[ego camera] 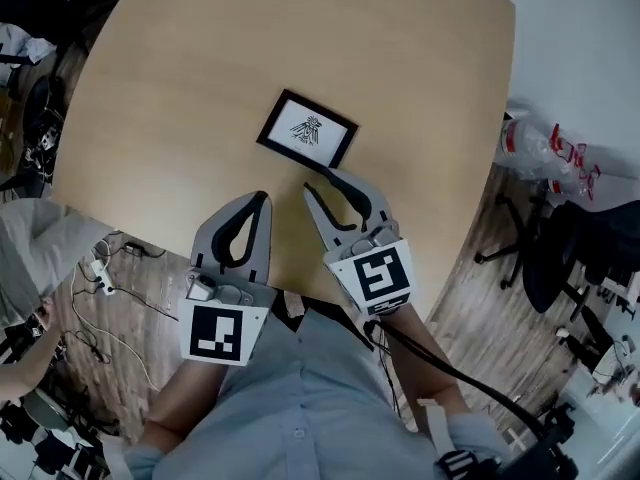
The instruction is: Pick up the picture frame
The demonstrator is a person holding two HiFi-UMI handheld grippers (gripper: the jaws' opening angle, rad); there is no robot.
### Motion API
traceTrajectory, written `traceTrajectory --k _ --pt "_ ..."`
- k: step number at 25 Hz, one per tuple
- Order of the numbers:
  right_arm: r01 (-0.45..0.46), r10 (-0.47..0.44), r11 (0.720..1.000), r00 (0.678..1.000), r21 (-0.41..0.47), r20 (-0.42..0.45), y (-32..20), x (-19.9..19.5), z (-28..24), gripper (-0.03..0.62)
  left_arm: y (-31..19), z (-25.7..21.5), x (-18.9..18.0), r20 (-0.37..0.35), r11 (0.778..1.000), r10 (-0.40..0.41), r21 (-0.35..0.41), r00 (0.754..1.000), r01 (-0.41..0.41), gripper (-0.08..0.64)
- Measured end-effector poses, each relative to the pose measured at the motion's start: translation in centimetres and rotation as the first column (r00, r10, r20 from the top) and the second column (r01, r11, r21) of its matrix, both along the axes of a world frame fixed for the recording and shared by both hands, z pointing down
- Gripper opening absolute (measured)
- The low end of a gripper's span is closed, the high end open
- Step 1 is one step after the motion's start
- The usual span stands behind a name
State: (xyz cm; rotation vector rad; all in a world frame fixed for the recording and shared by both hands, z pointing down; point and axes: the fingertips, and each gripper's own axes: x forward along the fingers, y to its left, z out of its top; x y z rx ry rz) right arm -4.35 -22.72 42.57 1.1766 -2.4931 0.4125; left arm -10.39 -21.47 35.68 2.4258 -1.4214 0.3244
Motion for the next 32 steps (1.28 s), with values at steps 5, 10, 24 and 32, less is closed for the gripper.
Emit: traceTrajectory --k 5,10,24,32 --pt "0.056 -0.074 0.994 0.973 -0.090 -0.216 -1.7 -0.2 5.8 0.124 -2.3 2.7 -0.5 -0.003 0.996 0.053 -0.073 0.999 -0.053 0.002" --pt "0.071 -0.119 0.983 0.950 -0.171 -0.288 -1.2 -0.6 8.0 0.124 -3.6 3.1 -1.3 -0.010 0.990 0.083 -0.113 0.996 -0.084 0.002" --pt "0.189 -0.196 0.980 0.884 -0.058 -0.425 -0.7 -1.7 8.0 0.071 -4.5 3.6 -1.3 -0.015 0.986 0.107 -0.128 0.994 -0.108 0.002" --pt "0.268 -0.162 0.959 0.791 0.095 -0.591 0.5 -1.6 8.2 0.067 -4.7 3.0 -1.9 0.035 0.992 0.116 -0.049 0.993 -0.114 0.002"
